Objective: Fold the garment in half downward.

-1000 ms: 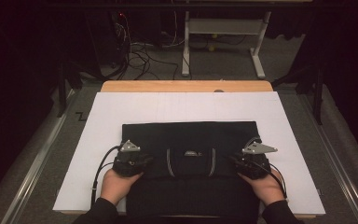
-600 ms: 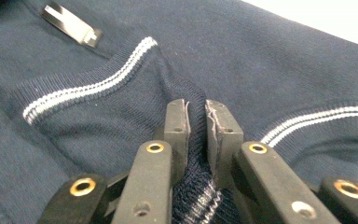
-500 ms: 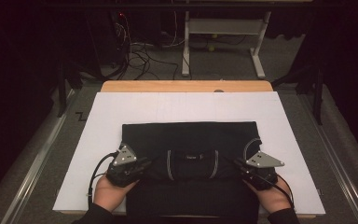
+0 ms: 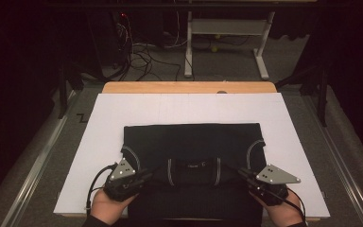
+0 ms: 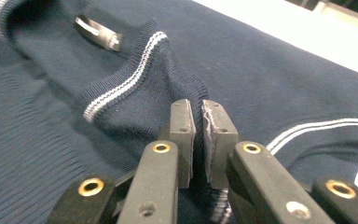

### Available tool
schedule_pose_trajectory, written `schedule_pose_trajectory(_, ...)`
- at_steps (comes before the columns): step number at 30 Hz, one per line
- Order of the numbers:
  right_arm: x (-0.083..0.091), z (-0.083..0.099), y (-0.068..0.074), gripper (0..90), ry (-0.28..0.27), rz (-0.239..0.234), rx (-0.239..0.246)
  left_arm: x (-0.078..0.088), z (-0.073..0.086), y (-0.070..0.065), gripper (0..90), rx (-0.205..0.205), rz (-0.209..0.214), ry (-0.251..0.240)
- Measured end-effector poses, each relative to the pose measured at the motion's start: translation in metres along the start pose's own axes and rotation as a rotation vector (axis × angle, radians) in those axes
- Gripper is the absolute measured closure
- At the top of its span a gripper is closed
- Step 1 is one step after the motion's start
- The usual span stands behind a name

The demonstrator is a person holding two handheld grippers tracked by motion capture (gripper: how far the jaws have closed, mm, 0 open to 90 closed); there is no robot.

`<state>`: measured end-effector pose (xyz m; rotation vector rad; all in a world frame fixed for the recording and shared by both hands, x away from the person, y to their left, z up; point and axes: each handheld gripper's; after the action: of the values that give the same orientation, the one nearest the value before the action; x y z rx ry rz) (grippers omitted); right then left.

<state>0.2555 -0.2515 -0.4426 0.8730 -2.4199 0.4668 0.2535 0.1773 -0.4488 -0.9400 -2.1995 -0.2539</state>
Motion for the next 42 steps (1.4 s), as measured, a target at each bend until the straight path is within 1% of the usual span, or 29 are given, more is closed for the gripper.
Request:
schedule_pose_trajectory(2, 0.005, 0.006, 0.003, 84.0, -0.010, -0.020, 0.007, 0.002, 0.004, -0.008, 68.4, -0.018, 0.014, 0.013)
schedule_pose_trajectory(5, 0.010, 0.012, 0.004, 84.2, -0.012, -0.040, -0.003, 0.005, 0.010, -0.017, 68.4, -0.029, 0.035, 0.022)
schedule_pose_trajectory(6, 0.010, 0.012, 0.004, 84.2, -0.012, -0.040, -0.003, 0.005, 0.010, -0.017, 68.4, -0.029, 0.035, 0.022)
schedule_pose_trajectory(7, 0.015, 0.016, 0.006, 84.3, -0.012, -0.050, -0.005, 0.007, 0.014, -0.022, 68.4, -0.034, 0.045, 0.020)
schedule_pose_trajectory(9, 0.020, 0.019, 0.009, 84.4, -0.016, -0.060, -0.003, 0.010, 0.018, -0.026, 68.3, -0.038, 0.054, 0.020)
schedule_pose_trajectory(12, 0.027, 0.025, 0.013, 84.6, -0.018, -0.067, 0.004, 0.014, 0.024, -0.028, 68.1, -0.039, 0.055, 0.020)
schedule_pose_trajectory(14, 0.032, 0.029, 0.015, 85.6, -0.017, -0.070, 0.007, 0.015, 0.027, -0.027, 67.8, -0.031, 0.055, 0.026)
schedule_pose_trajectory(17, 0.040, 0.034, 0.018, 87.2, -0.018, -0.076, -0.001, 0.018, 0.031, -0.026, 67.2, -0.023, 0.057, 0.028)
schedule_pose_trajectory(20, 0.044, 0.038, 0.019, 87.7, -0.015, -0.078, -0.003, 0.020, 0.034, -0.028, 66.3, -0.026, 0.054, 0.030)
schedule_pose_trajectory(21, 0.047, 0.042, 0.020, 87.7, -0.005, -0.084, -0.005, 0.021, 0.036, -0.030, 65.0, -0.029, 0.058, 0.040)
schedule_pose_trajectory(23, 0.049, 0.044, 0.021, 87.6, -0.003, -0.085, -0.008, 0.022, 0.039, -0.032, 60.7, -0.024, 0.070, 0.051)
schedule_pose_trajectory(26, 0.051, 0.046, 0.021, 86.8, -0.008, -0.086, -0.009, 0.027, 0.042, -0.033, 54.5, -0.012, 0.088, 0.033)
schedule_pose_trajectory(28, 0.051, 0.046, 0.021, 86.1, -0.013, -0.081, -0.016, 0.030, 0.043, -0.033, 51.0, -0.010, 0.085, 0.012)
schedule_pose_trajectory(29, 0.051, 0.046, 0.020, 85.7, -0.017, -0.081, -0.023, 0.032, 0.044, -0.032, 50.1, -0.016, 0.082, 0.004)
schedule_pose_trajectory(31, 0.051, 0.046, 0.019, 85.7, -0.020, -0.074, -0.031, 0.034, 0.044, -0.030, 49.9, -0.018, 0.074, -0.012)
schedule_pose_trajectory(36, 0.050, 0.046, 0.017, 85.1, -0.030, -0.058, -0.051, 0.037, 0.045, -0.024, 44.1, 0.006, 0.066, -0.051)
schedule_pose_trajectory(37, 0.050, 0.046, 0.016, 85.2, -0.033, -0.053, -0.055, 0.039, 0.045, -0.022, 44.0, 0.013, 0.062, -0.062)
schedule_pose_trajectory(38, 0.050, 0.046, 0.016, 85.2, -0.033, -0.053, -0.055, 0.039, 0.045, -0.022, 44.0, 0.013, 0.062, -0.062)
schedule_pose_trajectory(39, 0.049, 0.047, 0.014, 85.1, -0.036, -0.044, -0.061, 0.041, 0.046, -0.018, 43.8, 0.033, 0.060, -0.081)
schedule_pose_trajectory(42, 0.048, 0.048, 0.011, 84.5, -0.037, -0.032, -0.078, 0.042, 0.048, -0.011, 41.2, 0.058, 0.045, -0.092)
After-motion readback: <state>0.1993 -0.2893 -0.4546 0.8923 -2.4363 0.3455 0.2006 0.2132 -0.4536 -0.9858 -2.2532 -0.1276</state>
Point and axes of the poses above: each handheld gripper's, and its own axes: x roughly backward along the jaws, z roughly out of its underside, y roughly to its left, and after that the axes turned 3 degrees about y, right-handed
